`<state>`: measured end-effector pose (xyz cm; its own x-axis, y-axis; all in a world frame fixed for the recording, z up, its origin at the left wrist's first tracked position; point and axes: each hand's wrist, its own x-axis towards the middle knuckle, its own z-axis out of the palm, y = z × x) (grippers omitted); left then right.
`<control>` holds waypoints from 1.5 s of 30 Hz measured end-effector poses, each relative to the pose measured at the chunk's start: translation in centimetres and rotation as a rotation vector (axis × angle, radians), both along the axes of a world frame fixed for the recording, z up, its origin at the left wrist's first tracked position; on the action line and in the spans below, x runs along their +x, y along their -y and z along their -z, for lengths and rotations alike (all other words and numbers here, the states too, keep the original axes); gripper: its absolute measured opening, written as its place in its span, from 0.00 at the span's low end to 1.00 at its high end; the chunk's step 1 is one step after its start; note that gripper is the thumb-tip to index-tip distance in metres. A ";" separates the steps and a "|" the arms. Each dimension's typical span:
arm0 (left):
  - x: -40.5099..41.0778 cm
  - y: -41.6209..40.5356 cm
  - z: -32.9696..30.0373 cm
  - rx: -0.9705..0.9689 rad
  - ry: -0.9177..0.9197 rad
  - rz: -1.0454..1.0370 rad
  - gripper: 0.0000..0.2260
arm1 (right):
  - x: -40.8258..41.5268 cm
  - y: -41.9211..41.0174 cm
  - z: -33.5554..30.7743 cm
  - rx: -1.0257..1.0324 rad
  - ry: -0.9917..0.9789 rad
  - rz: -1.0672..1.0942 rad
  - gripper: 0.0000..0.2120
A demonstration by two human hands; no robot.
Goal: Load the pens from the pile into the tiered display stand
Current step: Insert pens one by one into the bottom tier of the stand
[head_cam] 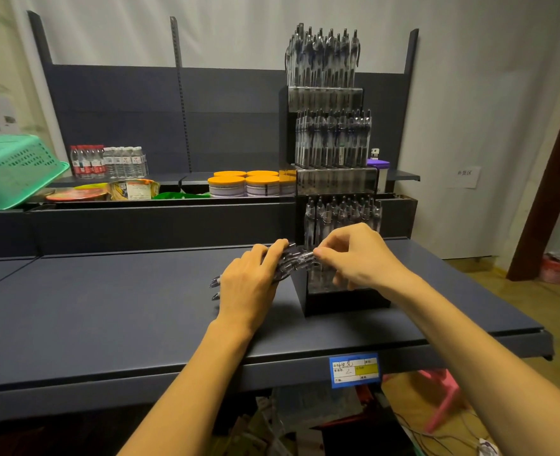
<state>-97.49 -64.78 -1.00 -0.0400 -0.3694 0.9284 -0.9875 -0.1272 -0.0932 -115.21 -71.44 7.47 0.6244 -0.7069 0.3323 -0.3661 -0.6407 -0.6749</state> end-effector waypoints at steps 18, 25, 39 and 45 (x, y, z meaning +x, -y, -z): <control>-0.2 -0.1 -0.1 0.017 -0.131 -0.089 0.27 | -0.3 0.0 -2.7 0.043 0.648 0.124 0.09; -0.4 -0.2 -0.2 0.041 -0.105 -0.079 0.26 | -0.5 0.5 -3.3 -0.174 0.622 0.195 0.06; -0.1 0.0 0.1 0.051 -0.073 -0.011 0.25 | 1.7 0.8 -4.4 -0.333 0.409 0.232 0.07; -0.1 0.1 0.1 0.038 -0.054 -0.015 0.23 | 2.2 0.7 -4.0 -0.225 0.275 0.176 0.06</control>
